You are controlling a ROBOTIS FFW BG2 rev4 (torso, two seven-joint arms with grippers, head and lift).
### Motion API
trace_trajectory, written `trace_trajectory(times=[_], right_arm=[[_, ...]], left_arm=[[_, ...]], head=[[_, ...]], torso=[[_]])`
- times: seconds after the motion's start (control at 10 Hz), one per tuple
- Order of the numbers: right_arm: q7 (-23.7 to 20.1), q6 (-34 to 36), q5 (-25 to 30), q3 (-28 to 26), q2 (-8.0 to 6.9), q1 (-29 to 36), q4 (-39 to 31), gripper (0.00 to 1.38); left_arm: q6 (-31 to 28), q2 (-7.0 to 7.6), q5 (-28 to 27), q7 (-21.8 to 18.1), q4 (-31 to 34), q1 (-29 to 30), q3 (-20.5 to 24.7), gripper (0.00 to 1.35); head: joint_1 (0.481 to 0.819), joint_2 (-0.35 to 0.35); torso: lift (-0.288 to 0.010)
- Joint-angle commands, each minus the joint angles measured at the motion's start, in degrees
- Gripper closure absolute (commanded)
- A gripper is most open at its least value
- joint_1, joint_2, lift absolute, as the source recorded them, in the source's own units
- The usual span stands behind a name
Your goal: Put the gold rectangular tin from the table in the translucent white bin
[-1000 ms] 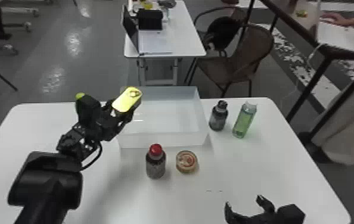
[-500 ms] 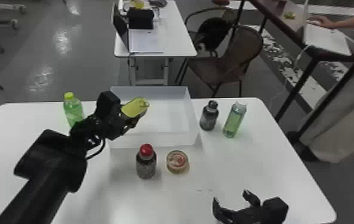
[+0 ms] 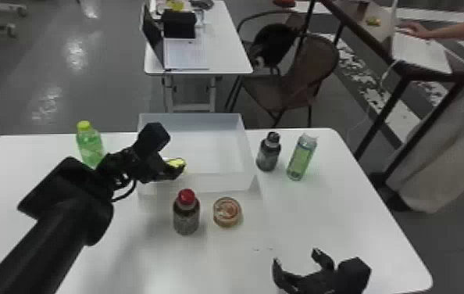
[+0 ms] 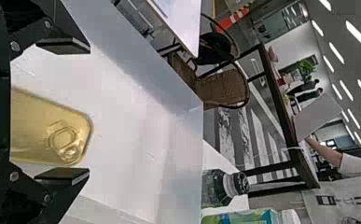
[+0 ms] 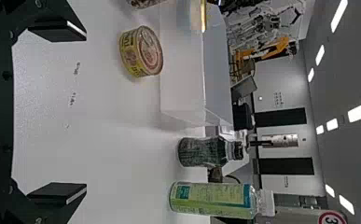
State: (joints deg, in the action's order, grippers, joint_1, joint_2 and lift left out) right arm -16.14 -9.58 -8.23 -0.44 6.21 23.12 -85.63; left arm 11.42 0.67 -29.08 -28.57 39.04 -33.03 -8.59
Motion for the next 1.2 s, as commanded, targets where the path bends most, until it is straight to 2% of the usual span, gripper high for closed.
trace_trajectory(times=[0.0, 0.2, 0.3, 0.5, 0.8, 1.0, 1.1], right_arm=[[-0.12, -0.09, -0.03, 0.0, -0.05, 0.17, -0.06, 0.15], [-0.12, -0.09, -0.03, -0.09, -0.05, 0.61, -0.5, 0.15], [-0.03, -0.18, -0.03, -0.17, -0.05, 0.97, -0.94, 0.15], [-0.03, -0.44, 0.15, -1.4, 0.04, 2.11, -2.08, 0.15], [-0.03, -0.44, 0.24, -2.81, 0.47, 2.99, -3.05, 0.15], [-0.03, -0.44, 0.67, -2.81, 0.65, 3.16, -3.84, 0.15], [-0.03, -0.44, 1.55, -2.81, 0.65, 3.6, -4.81, 0.15]], left_arm=[[0.62, 0.3, 0.26, -0.17, 1.48, 0.16, -0.02, 0.17], [-0.26, 0.65, 1.31, -1.4, 7.37, 4.03, 2.88, 0.18], [-0.79, 0.92, 3.16, -1.75, 13.52, 8.86, 6.75, 0.19], [-0.44, -0.75, 6.06, -1.4, 24.24, 19.23, 16.33, 0.19], [2.38, -0.82, 12.74, -1.05, 35.23, 32.85, 23.8, 0.19], [6.51, -0.82, 19.5, 3.17, 40.42, 42.61, 28.11, 0.19], [8.62, -0.82, 21.17, 4.67, 42.79, 46.39, 30.3, 0.19]], head=[[0.695, -0.147], [0.695, -0.146], [0.695, -0.142], [0.695, -0.111], [0.695, -0.037], [0.695, 0.019], [0.695, 0.061]], torso=[[-0.031], [-0.031], [-0.031], [-0.031], [-0.03], [-0.03], [-0.03]])
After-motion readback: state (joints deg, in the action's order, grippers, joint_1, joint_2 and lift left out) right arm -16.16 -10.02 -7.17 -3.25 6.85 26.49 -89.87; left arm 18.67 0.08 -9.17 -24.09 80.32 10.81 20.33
